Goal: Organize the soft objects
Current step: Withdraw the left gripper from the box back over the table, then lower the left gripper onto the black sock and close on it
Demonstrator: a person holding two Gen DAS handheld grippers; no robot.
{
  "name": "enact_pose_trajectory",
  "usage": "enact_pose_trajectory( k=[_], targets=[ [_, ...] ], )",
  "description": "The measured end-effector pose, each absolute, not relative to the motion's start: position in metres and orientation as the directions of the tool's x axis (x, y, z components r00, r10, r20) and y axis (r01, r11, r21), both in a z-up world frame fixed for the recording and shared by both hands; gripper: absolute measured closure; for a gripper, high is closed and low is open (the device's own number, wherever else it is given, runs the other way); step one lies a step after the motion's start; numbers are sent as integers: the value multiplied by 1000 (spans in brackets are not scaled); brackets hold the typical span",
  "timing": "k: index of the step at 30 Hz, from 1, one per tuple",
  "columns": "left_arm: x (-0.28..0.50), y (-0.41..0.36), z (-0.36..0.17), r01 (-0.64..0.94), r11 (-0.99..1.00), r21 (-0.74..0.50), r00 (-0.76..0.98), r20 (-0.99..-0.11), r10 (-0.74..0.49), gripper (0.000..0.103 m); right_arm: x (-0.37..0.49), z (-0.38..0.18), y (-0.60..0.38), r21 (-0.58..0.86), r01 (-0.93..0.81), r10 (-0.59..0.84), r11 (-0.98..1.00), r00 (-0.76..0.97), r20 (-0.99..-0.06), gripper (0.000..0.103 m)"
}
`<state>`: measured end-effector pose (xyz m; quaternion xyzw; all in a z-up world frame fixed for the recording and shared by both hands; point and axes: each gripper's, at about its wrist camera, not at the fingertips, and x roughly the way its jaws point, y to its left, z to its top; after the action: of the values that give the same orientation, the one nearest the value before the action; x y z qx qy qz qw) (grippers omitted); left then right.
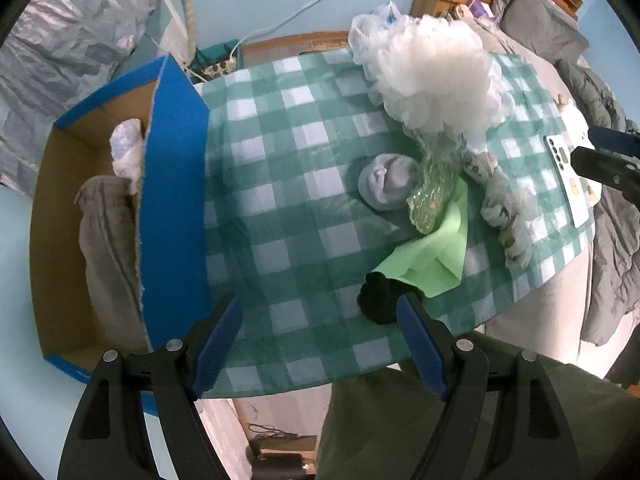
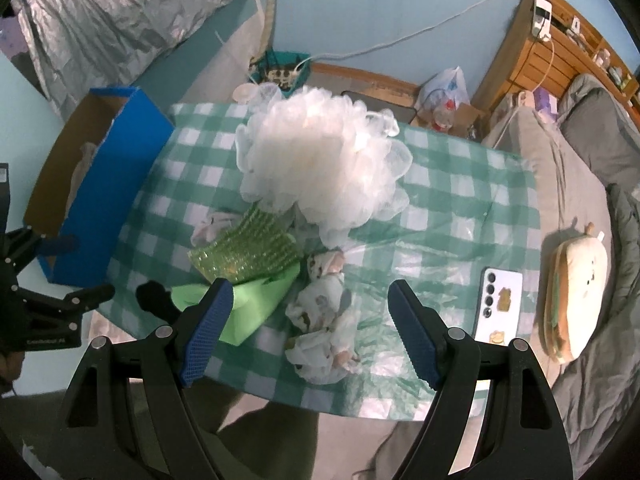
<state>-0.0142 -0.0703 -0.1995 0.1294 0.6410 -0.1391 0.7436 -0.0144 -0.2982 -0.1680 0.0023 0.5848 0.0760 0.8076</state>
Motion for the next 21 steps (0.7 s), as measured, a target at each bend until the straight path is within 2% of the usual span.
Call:
enact_pose_trajectory(
  k=[21],
  targets=[
    [-20,-76,-244,386,922,-19,110,-992,-66,23,-21,-255,-297,89,-114,110,989,187,-976,23]
  ],
)
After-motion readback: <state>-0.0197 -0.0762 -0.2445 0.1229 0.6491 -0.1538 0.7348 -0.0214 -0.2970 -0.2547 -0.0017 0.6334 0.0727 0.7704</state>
